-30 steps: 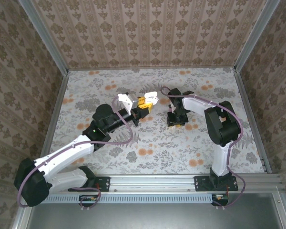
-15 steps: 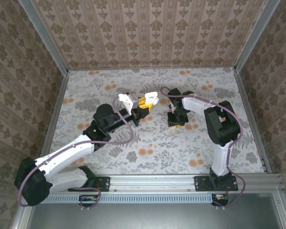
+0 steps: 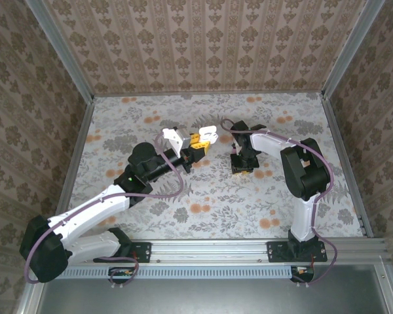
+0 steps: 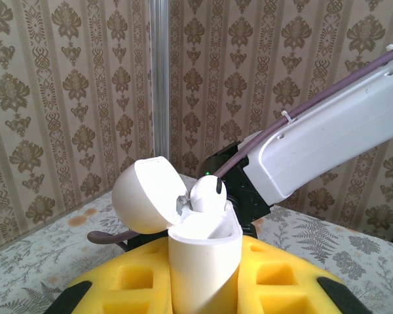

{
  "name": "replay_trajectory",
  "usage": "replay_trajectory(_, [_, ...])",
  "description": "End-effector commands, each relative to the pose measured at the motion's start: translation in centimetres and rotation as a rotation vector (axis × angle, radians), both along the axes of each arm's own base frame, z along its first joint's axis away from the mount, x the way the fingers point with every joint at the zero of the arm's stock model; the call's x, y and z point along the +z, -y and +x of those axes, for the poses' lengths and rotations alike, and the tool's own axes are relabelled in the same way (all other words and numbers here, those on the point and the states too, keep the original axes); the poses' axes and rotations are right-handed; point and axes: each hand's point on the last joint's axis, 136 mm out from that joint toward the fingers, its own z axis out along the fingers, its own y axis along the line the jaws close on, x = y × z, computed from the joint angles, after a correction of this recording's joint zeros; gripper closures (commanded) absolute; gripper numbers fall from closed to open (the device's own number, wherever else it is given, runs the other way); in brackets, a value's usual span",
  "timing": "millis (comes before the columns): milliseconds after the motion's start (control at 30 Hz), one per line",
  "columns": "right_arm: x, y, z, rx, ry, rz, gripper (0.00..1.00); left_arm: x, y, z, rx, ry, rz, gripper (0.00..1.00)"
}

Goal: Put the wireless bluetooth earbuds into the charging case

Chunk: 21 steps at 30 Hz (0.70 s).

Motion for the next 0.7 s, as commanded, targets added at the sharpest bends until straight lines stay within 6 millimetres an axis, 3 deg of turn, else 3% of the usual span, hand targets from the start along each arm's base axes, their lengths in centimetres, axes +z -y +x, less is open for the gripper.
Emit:
replay_trajectory(0, [-0.4,-0.2,-0.3,-0.014,-0.009,-0.002,0.73,2.2,-0.1,-0.2,-0.003,0.035,-0.041,0.8])
replay_trajectory(167, [1.7,-0.5,0.3,-0.029,0.054,0.034,0.73,1.8,0.0,0.0,0.0,0.028,-0.033,0.8])
replay_trajectory(367, [5.7,-0.8,1.0,-0.049,0.183,0.099,0.73,1.0,0.3,0.6,0.011,0.007,-0.023,0.8])
replay_trajectory(667, [14.2,-1.4,1.8,-0.085,0.437,0.241,0.73,-0.6,1.0,1.9,0.036,-0.046,-0.015,0.8])
